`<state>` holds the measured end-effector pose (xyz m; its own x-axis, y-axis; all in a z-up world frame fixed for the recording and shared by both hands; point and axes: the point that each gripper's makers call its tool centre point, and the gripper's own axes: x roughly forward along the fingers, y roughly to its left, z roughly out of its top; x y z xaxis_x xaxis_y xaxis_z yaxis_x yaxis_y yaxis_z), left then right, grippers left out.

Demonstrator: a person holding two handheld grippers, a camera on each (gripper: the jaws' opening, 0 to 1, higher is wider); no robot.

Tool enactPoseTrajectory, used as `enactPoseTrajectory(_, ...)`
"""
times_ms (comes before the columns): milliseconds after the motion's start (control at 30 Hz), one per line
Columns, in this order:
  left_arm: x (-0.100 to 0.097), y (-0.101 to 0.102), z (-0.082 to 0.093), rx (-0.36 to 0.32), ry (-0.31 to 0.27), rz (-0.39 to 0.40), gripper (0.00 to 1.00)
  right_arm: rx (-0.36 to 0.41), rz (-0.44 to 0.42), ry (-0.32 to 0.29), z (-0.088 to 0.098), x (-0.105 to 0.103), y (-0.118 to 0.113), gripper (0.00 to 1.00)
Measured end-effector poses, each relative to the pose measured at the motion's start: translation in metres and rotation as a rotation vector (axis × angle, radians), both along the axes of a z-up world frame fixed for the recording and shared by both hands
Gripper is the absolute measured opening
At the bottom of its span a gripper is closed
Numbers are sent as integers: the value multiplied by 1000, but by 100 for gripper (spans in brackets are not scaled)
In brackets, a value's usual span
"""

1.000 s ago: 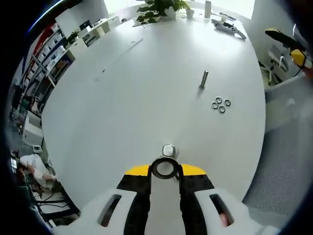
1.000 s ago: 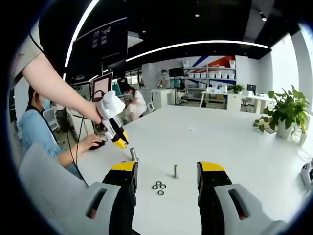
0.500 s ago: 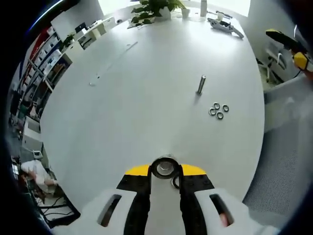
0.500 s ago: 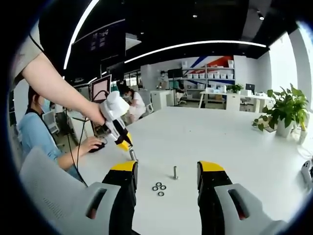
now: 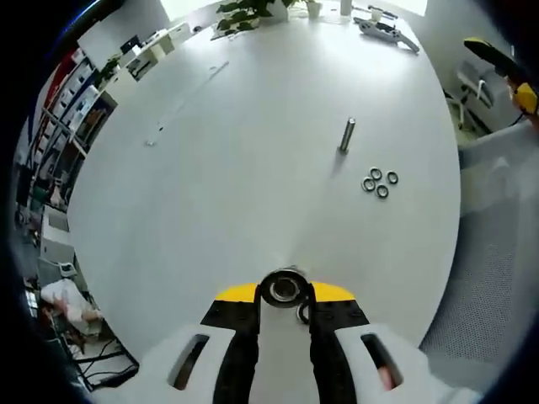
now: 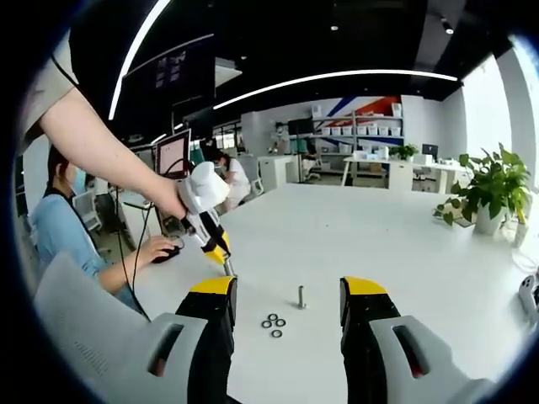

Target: Place the washer onto the threaded stud by aligning its center hole with the stud, sliding it down to the base, and recovering from edge contact or off-axis alignment until the washer reaches the visible bottom stop.

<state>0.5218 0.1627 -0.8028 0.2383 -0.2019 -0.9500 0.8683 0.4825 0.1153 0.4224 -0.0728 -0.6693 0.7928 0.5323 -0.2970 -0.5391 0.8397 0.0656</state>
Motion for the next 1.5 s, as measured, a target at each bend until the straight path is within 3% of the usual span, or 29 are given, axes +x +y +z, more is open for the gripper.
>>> enactPoseTrajectory(733,-1,-1,-11,54,24,-44,20,5,-10,4,-1,1,-2,52)
enactPoseTrajectory(1500,2,-3,-5,18,2,-26,17,6,-14,4,-1,1,-3,53)
